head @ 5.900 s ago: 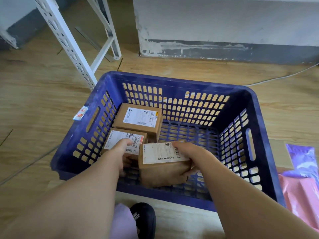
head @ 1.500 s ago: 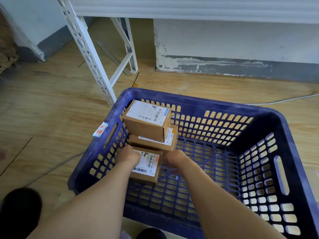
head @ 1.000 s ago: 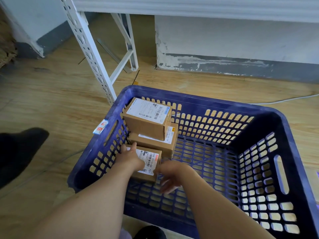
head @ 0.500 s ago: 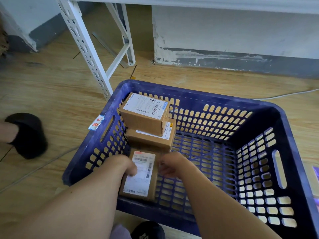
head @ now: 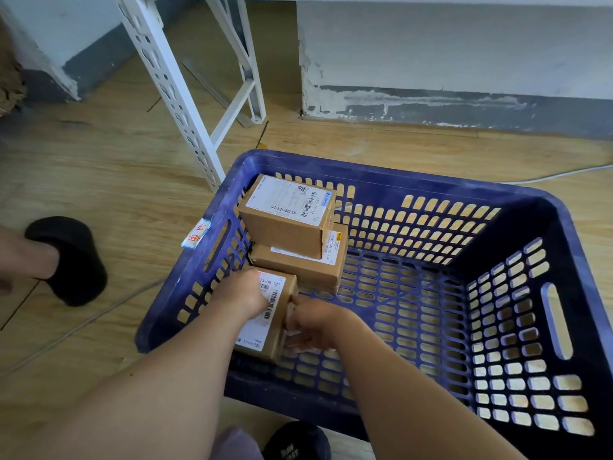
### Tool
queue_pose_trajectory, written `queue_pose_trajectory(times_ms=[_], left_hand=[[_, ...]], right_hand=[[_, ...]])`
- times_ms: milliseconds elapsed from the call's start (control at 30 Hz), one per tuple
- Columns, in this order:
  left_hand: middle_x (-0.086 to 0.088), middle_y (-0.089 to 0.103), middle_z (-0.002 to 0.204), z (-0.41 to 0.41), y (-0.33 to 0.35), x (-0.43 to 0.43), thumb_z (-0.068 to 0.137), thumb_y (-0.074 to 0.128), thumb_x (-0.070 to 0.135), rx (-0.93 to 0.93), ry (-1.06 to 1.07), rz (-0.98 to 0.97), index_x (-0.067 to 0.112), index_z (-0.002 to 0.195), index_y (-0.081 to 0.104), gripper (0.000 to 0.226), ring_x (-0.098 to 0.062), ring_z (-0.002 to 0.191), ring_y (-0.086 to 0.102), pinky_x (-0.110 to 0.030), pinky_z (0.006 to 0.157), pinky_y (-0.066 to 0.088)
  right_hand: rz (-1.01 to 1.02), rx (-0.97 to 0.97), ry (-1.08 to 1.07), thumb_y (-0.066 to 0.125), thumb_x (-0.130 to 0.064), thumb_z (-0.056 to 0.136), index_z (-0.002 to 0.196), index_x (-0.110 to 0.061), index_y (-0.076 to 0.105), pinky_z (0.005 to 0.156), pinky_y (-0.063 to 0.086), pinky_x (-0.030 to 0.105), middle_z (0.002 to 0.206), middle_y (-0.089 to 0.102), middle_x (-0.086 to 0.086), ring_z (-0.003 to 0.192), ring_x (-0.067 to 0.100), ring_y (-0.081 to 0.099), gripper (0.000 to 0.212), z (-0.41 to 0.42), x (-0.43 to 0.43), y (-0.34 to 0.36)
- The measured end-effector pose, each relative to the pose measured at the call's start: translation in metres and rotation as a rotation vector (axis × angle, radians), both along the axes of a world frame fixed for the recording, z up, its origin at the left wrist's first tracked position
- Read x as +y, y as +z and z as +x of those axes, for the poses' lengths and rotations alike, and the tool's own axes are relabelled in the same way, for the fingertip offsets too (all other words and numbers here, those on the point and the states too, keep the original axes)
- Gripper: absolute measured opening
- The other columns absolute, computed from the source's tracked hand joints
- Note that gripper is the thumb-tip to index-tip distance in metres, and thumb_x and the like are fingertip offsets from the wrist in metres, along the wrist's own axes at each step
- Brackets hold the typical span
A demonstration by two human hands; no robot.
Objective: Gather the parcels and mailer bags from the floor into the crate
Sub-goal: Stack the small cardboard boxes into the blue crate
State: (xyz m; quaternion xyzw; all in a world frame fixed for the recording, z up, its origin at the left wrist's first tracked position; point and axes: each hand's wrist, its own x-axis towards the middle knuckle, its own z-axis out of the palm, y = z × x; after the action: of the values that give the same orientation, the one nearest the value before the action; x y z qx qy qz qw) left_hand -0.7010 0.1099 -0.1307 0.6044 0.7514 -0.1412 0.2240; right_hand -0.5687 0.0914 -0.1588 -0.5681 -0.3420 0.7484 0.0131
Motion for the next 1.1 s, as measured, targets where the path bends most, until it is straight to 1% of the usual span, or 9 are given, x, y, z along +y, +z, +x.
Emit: queue_pose_trajectory(times_ms=[100, 167, 267, 400, 533, 667, 767, 867, 1100], left_hand=[[-0.004, 0.055, 0.111, -0.004, -0.006, -0.004, 0.073, 0.075, 0.037, -0.091, -0.010, -0.220, 0.015, 0.114, 0.045, 0.056, -0.022, 0.100, 0.057, -0.033, 0.079, 0.052], [-0.003, 0.054, 0.115, -0.006, -0.007, -0.006, 0.067, 0.080, 0.042, -0.067, -0.056, -0.300, 0.016, 0.117, 0.043, 0.068, -0.022, 0.102, 0.056, -0.036, 0.085, 0.052], [-0.003, 0.054, 0.117, -0.002, -0.007, -0.005, 0.067, 0.081, 0.042, -0.016, -0.147, -0.303, 0.016, 0.117, 0.045, 0.067, -0.022, 0.103, 0.055, -0.033, 0.082, 0.049], [-0.004, 0.053, 0.120, 0.004, -0.008, -0.002, 0.070, 0.078, 0.043, 0.029, -0.173, -0.294, 0.015, 0.119, 0.044, 0.066, -0.024, 0.108, 0.055, -0.034, 0.083, 0.047], [-0.004, 0.058, 0.114, 0.008, -0.005, 0.001, 0.078, 0.069, 0.039, -0.012, -0.128, -0.201, 0.015, 0.116, 0.047, 0.050, -0.023, 0.101, 0.058, -0.030, 0.071, 0.044], [-0.002, 0.056, 0.094, 0.021, 0.009, 0.005, 0.087, 0.056, 0.033, -0.037, -0.142, -0.050, 0.016, 0.100, 0.051, 0.022, -0.023, 0.090, 0.059, -0.029, 0.068, 0.043], [-0.001, 0.061, 0.102, 0.037, 0.019, 0.008, 0.088, 0.052, 0.031, -0.077, -0.171, 0.020, 0.019, 0.097, 0.057, 0.015, -0.024, 0.097, 0.061, -0.030, 0.076, 0.046], [0.005, 0.063, 0.102, 0.060, 0.031, 0.011, 0.086, 0.056, 0.028, -0.133, -0.240, 0.099, 0.026, 0.086, 0.057, 0.002, -0.019, 0.093, 0.058, -0.028, 0.073, 0.045], [0.007, 0.061, 0.096, 0.127, 0.069, 0.006, 0.091, 0.056, 0.025, -0.252, -0.416, 0.248, 0.025, 0.096, 0.059, 0.006, -0.013, 0.086, 0.058, -0.028, 0.071, 0.049]], right_hand=[[0.001, 0.017, -0.005, 0.033, 0.003, 0.091, 0.119, -0.030, 0.046, 0.096, 0.047, 0.039, 0.105, 0.059, 0.008, 0.102, 0.026, 0.056, 0.045, 0.002, 0.000, 0.002], [0.017, 0.015, -0.002, 0.033, 0.007, 0.088, 0.119, -0.031, 0.045, 0.088, 0.047, 0.036, 0.115, 0.060, 0.009, 0.098, 0.024, 0.053, 0.050, 0.002, 0.000, 0.002], [0.022, 0.019, 0.006, 0.033, 0.004, 0.089, 0.134, -0.030, 0.039, 0.085, 0.046, 0.035, 0.132, 0.055, 0.015, 0.097, 0.024, 0.052, 0.057, 0.003, 0.000, 0.001], [0.080, -0.024, 0.032, 0.036, 0.000, 0.093, 0.136, -0.030, 0.039, 0.088, 0.047, 0.036, 0.122, 0.060, 0.011, 0.099, 0.022, 0.054, 0.053, 0.003, 0.005, 0.012], [0.212, -0.159, 0.042, 0.040, -0.011, 0.095, 0.127, -0.016, 0.048, 0.088, 0.048, 0.034, 0.092, 0.057, 0.003, 0.091, 0.020, 0.055, 0.034, 0.017, 0.011, 0.025], [0.319, -0.354, 0.080, 0.037, -0.004, 0.095, 0.135, -0.004, 0.045, 0.071, 0.046, 0.021, 0.130, 0.054, 0.018, 0.106, 0.025, 0.056, 0.041, 0.045, 0.014, 0.032], [0.392, -0.407, 0.026, 0.042, -0.005, 0.093, 0.132, -0.003, 0.050, 0.058, 0.038, 0.020, 0.134, 0.053, 0.019, 0.086, 0.019, 0.048, 0.040, 0.071, 0.013, 0.043], [0.434, -0.446, -0.013, 0.046, -0.004, 0.091, 0.130, -0.005, 0.052, 0.060, 0.040, 0.020, 0.131, 0.055, 0.018, 0.086, 0.018, 0.048, 0.039, 0.100, 0.008, 0.062], [0.518, -0.462, -0.198, 0.053, -0.003, 0.088, 0.125, -0.006, 0.058, 0.077, 0.049, 0.023, 0.128, 0.059, 0.015, 0.081, 0.014, 0.052, 0.038, 0.159, -0.016, 0.100]])
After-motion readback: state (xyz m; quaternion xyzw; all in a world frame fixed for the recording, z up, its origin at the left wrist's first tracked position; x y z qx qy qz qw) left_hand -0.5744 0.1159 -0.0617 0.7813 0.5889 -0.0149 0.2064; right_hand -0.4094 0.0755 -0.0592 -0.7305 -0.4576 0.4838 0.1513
